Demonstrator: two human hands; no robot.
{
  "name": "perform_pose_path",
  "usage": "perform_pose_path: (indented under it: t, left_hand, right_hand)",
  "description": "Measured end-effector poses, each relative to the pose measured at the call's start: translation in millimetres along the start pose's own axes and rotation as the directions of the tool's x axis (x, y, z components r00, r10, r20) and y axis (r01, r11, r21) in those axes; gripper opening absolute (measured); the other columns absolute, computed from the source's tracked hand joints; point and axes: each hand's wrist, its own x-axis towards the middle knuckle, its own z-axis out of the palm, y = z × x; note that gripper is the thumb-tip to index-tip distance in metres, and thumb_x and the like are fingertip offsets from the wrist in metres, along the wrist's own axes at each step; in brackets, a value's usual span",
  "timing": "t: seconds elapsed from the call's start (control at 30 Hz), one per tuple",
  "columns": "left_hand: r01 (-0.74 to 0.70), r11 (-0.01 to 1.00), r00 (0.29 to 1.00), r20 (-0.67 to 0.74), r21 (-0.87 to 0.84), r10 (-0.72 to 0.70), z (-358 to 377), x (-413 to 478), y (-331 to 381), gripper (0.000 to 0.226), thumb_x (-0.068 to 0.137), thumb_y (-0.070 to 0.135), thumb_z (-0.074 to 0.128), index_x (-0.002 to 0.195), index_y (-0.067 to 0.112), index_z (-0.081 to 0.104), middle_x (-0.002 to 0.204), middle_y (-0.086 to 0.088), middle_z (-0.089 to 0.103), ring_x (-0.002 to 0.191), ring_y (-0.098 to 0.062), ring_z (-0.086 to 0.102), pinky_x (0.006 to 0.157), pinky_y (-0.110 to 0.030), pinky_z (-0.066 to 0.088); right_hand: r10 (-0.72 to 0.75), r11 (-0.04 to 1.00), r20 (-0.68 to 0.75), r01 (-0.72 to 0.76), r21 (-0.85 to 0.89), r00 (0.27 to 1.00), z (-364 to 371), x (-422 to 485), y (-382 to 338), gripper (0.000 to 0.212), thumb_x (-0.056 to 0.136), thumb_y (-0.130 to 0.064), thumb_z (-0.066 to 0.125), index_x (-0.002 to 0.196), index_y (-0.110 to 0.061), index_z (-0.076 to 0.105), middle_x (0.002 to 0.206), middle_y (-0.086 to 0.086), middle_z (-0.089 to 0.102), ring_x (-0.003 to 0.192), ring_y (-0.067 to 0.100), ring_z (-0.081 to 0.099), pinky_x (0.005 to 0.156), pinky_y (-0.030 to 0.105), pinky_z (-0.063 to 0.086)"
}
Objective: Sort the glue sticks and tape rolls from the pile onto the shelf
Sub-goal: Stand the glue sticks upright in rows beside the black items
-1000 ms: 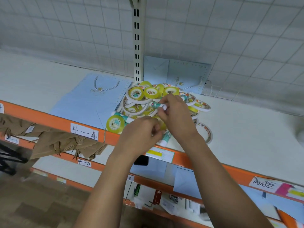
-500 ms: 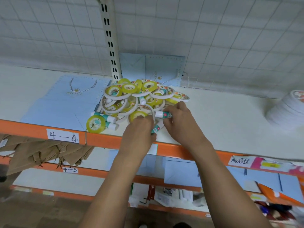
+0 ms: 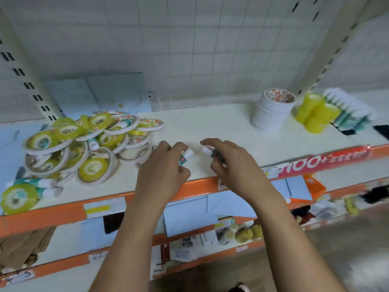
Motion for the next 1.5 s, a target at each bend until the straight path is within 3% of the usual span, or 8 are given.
perform_pose_path:
  t: [0.17, 0.4, 0.67, 1.03, 1.37, 1.5]
  left_hand:
    - [-0.190, 0.981, 0.979, 0.076, -0.025, 0.191, 37, 25, 78, 0.040, 0.078, 0.024, 0.057, 0.117, 0.034, 0.053, 0.098, 0.007, 0.050, 0.096, -0.020, 0.052, 0.066, -0.032, 0.041]
    - [-0.336, 0.939, 0.935, 0.100, -0.066, 0.342, 93, 55, 208, 0.033, 0.082, 0.028, 0.057, 0.114, 0.032, 0.055, 0.101, 0.008, 0.055, 0.095, -0.019, 0.053, 0.070, -0.034, 0.044]
    - [-0.362, 0.929, 0.920, 0.134, -0.076, 0.369, 155, 95, 328, 0.042, 0.085, 0.026, 0.057, 0.126, 0.034, 0.053, 0.111, 0.007, 0.054, 0.105, -0.018, 0.050, 0.075, -0.034, 0.043]
    - [-0.341, 0.939, 0.915, 0.212, -0.044, 0.342, 197, 143, 378, 0.038, 0.092, 0.021, 0.054, 0.127, 0.036, 0.052, 0.119, 0.010, 0.056, 0.107, -0.017, 0.055, 0.080, -0.034, 0.048]
    - [-0.389, 0.909, 0.832, 0.367, -0.148, 0.416, 225, 180, 394, 0.033, 0.091, 0.028, 0.058, 0.123, 0.035, 0.058, 0.106, 0.004, 0.058, 0.100, -0.018, 0.055, 0.075, -0.036, 0.048]
    - [-0.361, 0.915, 0.839, 0.366, -0.179, 0.403, 232, 187, 398, 0.032, 0.087, 0.030, 0.063, 0.119, 0.034, 0.059, 0.105, 0.009, 0.059, 0.093, -0.014, 0.055, 0.074, -0.034, 0.049]
  right_hand:
    - [0.133, 0.991, -0.062, -0.133, 0.007, 0.989, -50, -36, 66, 0.045, 0.083, -0.009, 0.056, 0.122, -0.031, 0.054, 0.094, -0.001, 0.053, 0.078, 0.021, 0.054, 0.069, 0.044, 0.049]
    - [0.223, 0.973, -0.138, -0.229, -0.025, 0.965, -128, -78, 181, 0.040, 0.088, -0.015, 0.058, 0.127, -0.024, 0.054, 0.100, -0.001, 0.059, 0.086, 0.018, 0.056, 0.073, 0.042, 0.049]
    - [0.217, 0.975, -0.182, -0.222, -0.010, 0.959, -196, -96, 300, 0.023, 0.095, -0.018, 0.057, 0.117, -0.024, 0.060, 0.106, 0.000, 0.060, 0.092, 0.020, 0.056, 0.076, 0.041, 0.048]
    - [0.250, 0.966, -0.223, -0.257, -0.002, 0.942, -228, -73, 371, 0.035, 0.093, -0.010, 0.056, 0.125, -0.024, 0.060, 0.109, 0.000, 0.057, 0.095, 0.019, 0.055, 0.078, 0.033, 0.047]
    - [0.311, 0.950, -0.205, -0.311, 0.030, 0.928, -225, -55, 398, 0.030, 0.095, -0.019, 0.061, 0.125, -0.022, 0.060, 0.113, -0.001, 0.059, 0.101, 0.018, 0.057, 0.084, 0.036, 0.049]
    - [0.318, 0.948, -0.184, -0.308, 0.080, 0.930, -225, -50, 404, 0.025, 0.091, -0.014, 0.062, 0.115, -0.021, 0.059, 0.108, -0.004, 0.061, 0.096, 0.014, 0.057, 0.081, 0.037, 0.050]
